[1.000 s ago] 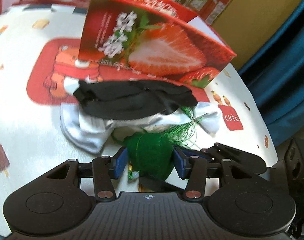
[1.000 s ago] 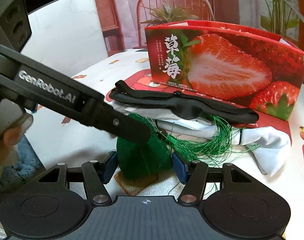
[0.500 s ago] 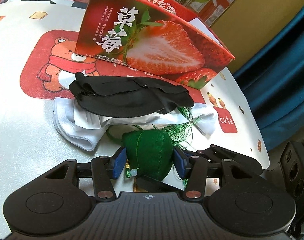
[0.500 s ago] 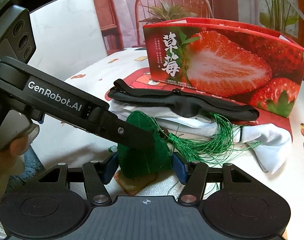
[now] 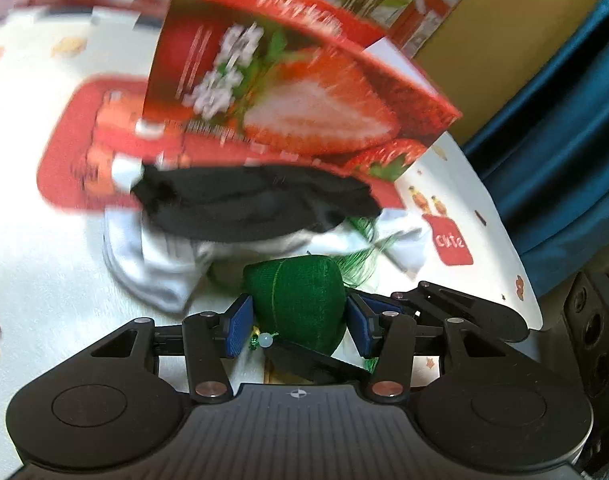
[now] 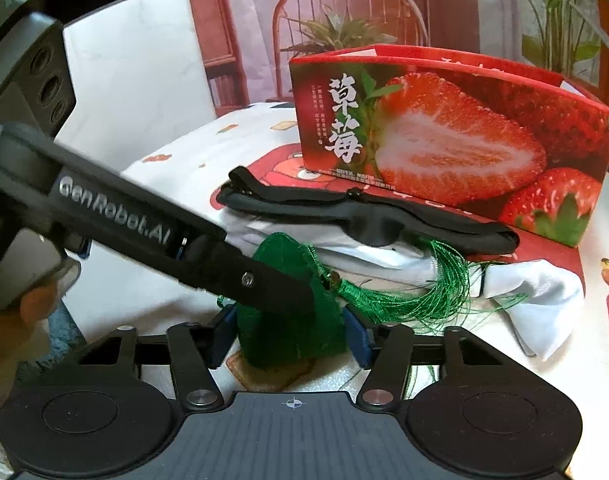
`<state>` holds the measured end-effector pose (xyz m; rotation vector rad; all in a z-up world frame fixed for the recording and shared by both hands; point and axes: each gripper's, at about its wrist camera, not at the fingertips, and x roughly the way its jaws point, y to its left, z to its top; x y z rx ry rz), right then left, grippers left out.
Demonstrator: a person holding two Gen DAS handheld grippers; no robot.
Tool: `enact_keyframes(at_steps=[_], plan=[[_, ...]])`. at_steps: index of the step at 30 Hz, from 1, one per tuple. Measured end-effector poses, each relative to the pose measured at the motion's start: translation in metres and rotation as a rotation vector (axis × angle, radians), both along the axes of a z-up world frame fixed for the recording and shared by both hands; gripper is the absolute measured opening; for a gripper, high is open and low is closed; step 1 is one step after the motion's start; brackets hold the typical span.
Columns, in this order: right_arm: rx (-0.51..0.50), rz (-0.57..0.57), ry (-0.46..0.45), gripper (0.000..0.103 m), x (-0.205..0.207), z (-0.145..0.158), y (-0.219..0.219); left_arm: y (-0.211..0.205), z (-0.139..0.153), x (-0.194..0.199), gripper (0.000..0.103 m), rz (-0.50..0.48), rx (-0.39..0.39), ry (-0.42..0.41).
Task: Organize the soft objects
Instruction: 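Lift the green mesh bag with both grippers and drop it into the box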
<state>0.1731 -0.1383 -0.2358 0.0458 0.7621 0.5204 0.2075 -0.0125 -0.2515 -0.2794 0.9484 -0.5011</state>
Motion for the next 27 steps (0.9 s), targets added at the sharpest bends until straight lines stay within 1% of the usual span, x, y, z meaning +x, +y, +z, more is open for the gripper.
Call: enact_keyframes(at_steps=[2, 6, 10, 14, 16, 21, 24, 27], plan=[[0.024, 0.0, -0.032, 0.052, -0.002, 0.008, -0.003, -0.002, 0.016, -0.004, 0.052, -0.019, 0.017, -0.068], [0.061, -0.005, -0.116, 0.051, -0.001, 0.035, -0.011, 0.001, 0.052, -0.006, 0.052, -0.032, -0.004, -0.187], [0.082, -0.001, -0.213, 0.051, 0.01, 0.071, -0.018, 0.001, 0.093, 0.0, 0.053, -0.018, -0.015, -0.285], [0.094, 0.005, -0.284, 0.052, 0.028, 0.104, -0.023, -0.001, 0.133, 0.008, 0.053, -0.007, -0.02, -0.379], [0.098, 0.009, -0.323, 0.052, 0.038, 0.121, -0.025, -0.002, 0.15, 0.015, 0.053, -0.002, -0.031, -0.419], [0.085, 0.023, -0.399, 0.052, 0.069, 0.157, -0.023, -0.001, 0.185, 0.034, 0.053, 0.034, -0.076, -0.486], [0.058, 0.019, -0.444, 0.051, 0.09, 0.178, -0.019, 0.0, 0.2, 0.047, 0.053, 0.061, -0.09, -0.529], [0.041, 0.015, -0.481, 0.052, 0.107, 0.194, -0.012, -0.002, 0.212, 0.061, 0.053, 0.071, -0.087, -0.564]])
